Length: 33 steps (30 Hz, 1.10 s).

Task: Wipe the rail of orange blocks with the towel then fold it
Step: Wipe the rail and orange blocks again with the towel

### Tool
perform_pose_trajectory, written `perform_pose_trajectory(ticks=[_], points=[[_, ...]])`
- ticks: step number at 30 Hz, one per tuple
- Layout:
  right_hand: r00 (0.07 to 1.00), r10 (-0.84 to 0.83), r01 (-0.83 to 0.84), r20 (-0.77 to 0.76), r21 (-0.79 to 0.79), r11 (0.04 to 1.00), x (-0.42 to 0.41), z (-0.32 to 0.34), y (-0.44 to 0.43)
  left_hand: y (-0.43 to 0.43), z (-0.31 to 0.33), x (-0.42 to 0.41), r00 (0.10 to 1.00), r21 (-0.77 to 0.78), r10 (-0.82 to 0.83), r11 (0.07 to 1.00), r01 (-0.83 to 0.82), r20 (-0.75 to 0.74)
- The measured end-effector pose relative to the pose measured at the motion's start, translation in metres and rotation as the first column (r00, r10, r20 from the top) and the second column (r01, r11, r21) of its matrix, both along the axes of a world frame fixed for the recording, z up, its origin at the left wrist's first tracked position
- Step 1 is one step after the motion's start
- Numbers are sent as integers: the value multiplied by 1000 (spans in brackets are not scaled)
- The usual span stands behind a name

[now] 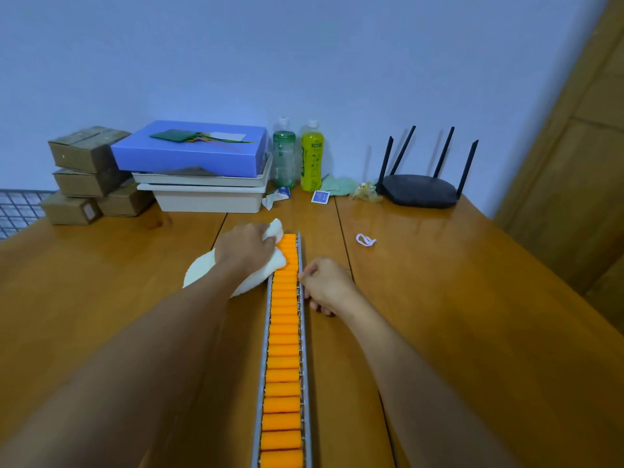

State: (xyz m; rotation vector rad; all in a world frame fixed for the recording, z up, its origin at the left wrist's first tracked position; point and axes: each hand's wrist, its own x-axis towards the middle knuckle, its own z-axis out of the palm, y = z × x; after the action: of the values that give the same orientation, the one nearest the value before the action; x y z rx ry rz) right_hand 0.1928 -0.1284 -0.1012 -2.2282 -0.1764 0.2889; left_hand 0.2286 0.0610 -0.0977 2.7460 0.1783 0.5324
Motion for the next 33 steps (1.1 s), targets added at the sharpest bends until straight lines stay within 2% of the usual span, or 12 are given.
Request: perform_pose_trajectory(ticks=[5,12,22,28,33], points=[[995,-44,46,-84,24,999,-6,4,4,-2,-1,-14,1000,22,7,1000,-7,6],[983,-142,150,-118,60,987,-16,6,10,-7,0,-42,999,36,28,999,-27,-33],[965,-252,254,-66,18,967,-30,18,14,-18,-1,-91,1000,47,16,999,-16,-11],[964,-250,254,-91,37,966,-49,27,8,-20,1,-120,1000,59,-8,998,8,-7],[977,-205,204,-54,-36,978,-75,30,2,-24,3,-142,1000,28,-10,1000,10,-20]])
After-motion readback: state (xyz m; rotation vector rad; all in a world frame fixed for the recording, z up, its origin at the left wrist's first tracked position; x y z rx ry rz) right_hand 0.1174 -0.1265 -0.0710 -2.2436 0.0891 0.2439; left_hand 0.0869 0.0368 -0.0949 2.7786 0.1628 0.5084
